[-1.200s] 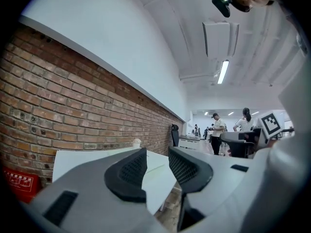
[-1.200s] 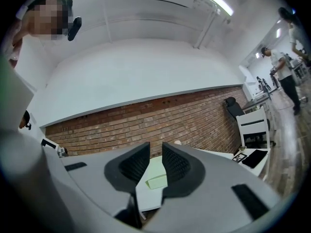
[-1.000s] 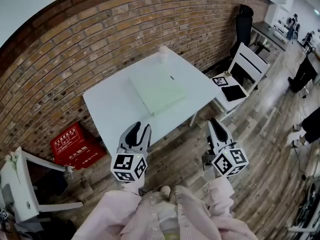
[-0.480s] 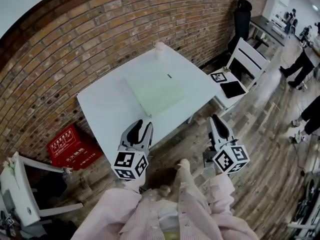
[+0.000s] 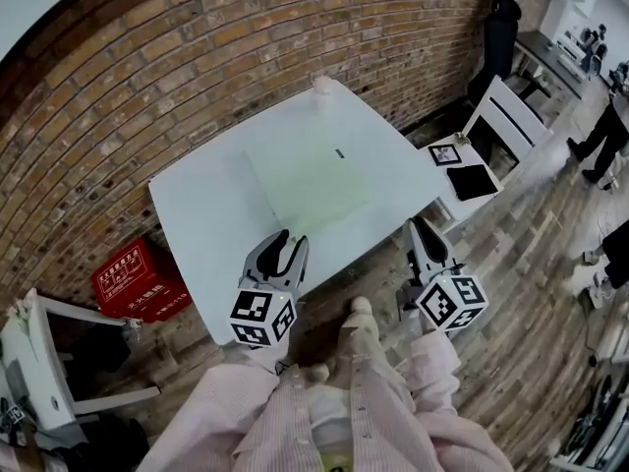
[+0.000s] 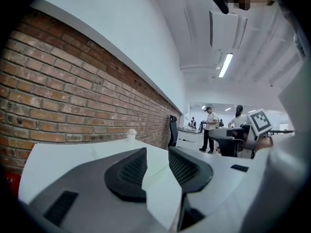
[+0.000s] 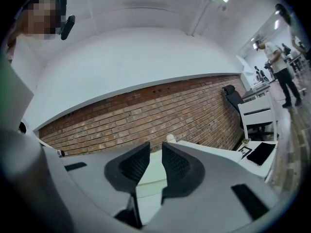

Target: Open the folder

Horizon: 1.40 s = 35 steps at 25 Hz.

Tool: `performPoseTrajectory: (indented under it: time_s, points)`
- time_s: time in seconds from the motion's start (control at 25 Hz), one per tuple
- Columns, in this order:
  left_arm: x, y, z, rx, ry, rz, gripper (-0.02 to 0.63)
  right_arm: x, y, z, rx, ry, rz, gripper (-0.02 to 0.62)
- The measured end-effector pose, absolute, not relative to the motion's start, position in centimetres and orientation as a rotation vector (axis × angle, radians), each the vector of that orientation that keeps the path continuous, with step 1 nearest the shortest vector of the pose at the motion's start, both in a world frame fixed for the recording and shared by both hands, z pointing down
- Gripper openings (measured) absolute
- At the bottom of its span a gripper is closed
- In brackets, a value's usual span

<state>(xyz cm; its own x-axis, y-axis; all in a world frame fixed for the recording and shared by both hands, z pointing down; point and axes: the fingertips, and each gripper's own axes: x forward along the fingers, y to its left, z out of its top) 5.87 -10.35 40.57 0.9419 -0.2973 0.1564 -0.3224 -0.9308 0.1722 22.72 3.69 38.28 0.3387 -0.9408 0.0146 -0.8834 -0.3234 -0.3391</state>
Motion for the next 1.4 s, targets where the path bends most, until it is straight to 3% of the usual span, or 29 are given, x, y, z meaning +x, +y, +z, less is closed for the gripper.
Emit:
performPoseTrajectory:
  time_s: [0.6,1.0,1.4]
  points:
    - [15.4,-13.5,43.9,2.836,-0.601,0.384,0.130,32.4,-5.7,41.8,-2.177,1.841,-0.550,0.062]
    - [19.3,-14.5,46.8,2.775,-0.723,0.503,0.130,35.8,-10.9,45.2,-2.040,2.031,-0.722,0.061]
    - [21.9,-13.7,49.9,2.831,-0.722,0.831,0.162,36.2,-16.4,49.5,-1.845,2.203,-0.936,0.062]
